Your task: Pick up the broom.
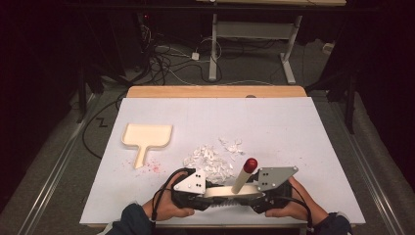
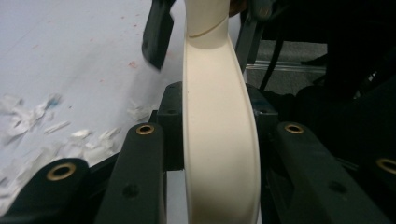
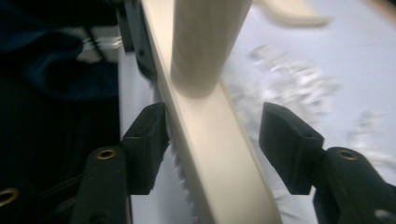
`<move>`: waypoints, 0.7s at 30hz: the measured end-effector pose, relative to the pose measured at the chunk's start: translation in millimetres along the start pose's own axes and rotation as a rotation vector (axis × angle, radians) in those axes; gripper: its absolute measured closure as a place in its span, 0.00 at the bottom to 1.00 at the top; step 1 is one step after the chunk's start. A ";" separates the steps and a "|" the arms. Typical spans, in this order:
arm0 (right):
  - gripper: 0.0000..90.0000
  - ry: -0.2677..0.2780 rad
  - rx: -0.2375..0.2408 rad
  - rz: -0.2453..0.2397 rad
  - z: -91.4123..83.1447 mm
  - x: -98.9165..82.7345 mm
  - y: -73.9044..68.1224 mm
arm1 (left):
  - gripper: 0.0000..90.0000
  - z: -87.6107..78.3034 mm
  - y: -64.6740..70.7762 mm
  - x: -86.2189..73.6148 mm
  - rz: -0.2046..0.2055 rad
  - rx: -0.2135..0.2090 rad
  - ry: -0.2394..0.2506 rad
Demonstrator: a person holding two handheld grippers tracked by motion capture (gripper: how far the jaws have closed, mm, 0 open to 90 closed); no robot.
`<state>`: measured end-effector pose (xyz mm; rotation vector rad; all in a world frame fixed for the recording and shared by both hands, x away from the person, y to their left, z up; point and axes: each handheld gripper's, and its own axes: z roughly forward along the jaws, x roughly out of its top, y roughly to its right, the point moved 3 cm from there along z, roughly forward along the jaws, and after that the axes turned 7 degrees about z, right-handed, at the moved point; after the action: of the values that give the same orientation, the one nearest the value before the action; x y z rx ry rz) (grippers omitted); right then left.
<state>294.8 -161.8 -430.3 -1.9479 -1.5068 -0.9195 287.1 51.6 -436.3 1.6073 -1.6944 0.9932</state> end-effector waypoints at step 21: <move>0.75 0.090 -0.089 0.125 -33.9 2.5 20.6 | 0.21 -55.6 -20.1 -44.4 -0.039 0.481 -0.099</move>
<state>308.1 -190.6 -406.4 -2.0098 -1.2982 -1.0199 307.1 122.6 -440.5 2.0097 -1.5542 1.3991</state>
